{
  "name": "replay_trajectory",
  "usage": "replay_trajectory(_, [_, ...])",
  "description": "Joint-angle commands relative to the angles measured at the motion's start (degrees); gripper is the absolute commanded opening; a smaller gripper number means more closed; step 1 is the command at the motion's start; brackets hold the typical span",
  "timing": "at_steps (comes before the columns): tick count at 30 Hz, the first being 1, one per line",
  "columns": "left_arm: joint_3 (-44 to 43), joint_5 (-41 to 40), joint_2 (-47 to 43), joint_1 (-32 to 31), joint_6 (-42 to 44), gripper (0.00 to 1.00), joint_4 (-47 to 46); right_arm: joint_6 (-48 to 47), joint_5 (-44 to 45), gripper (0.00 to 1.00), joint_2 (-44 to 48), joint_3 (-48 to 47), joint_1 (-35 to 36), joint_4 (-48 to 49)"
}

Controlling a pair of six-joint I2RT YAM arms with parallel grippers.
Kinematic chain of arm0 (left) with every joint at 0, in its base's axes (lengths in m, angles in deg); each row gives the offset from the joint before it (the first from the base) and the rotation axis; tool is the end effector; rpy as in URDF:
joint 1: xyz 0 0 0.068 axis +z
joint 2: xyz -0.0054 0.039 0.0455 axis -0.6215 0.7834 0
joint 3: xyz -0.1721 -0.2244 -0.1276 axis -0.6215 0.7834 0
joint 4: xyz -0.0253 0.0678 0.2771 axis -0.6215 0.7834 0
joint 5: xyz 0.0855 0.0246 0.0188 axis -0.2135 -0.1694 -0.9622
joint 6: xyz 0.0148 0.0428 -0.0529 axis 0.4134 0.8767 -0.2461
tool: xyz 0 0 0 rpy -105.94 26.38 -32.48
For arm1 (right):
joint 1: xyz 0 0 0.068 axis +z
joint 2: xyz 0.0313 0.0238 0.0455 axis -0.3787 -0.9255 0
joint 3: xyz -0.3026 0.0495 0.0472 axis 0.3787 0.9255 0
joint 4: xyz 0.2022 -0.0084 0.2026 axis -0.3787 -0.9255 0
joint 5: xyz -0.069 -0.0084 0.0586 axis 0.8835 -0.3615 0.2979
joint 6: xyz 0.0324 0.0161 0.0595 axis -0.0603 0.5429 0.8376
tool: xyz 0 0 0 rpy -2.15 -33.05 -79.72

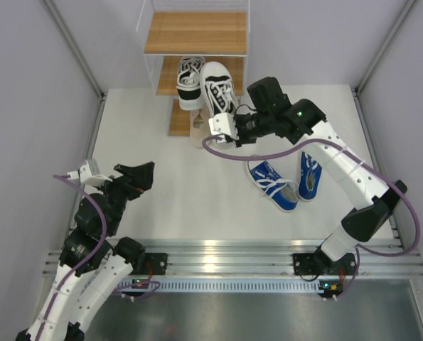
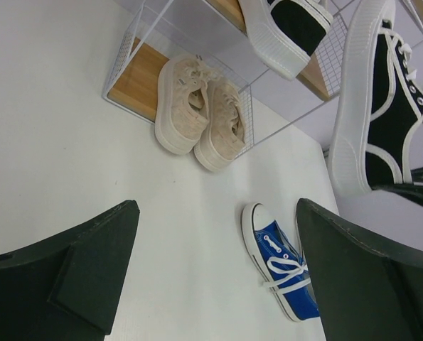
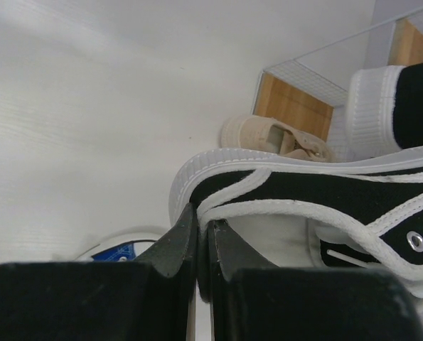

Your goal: Place and organize the shoes onto the shoe shelf

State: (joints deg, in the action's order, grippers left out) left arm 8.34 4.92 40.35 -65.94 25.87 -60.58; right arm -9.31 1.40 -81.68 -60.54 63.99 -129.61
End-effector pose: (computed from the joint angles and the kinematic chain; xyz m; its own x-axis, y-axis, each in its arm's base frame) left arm 0.0784 -0.0184 0.3513 -0.1284 -0.6638 -0.7368 0.0462 0.7382 -0.6730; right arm 0.2546 0.2619 0.4508 0.5150 -0.6015 -0.6107 -0.8387 -0.2066 -0.5038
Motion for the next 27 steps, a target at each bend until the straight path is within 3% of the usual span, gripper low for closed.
replay_trajectory(1, [0.26, -0.56, 0.60, 0.26, 0.28, 0.98, -0.57, -2.43, -1.64, 0.00, -3.38, -9.43, -3.06, 3.78])
replay_trajectory(27, [2.28, 0.32, 0.07, 0.17, -1.30, 0.98, -2.32, -1.20, 7.67, 0.00, -16.75, -17.37, -6.75, 16.25])
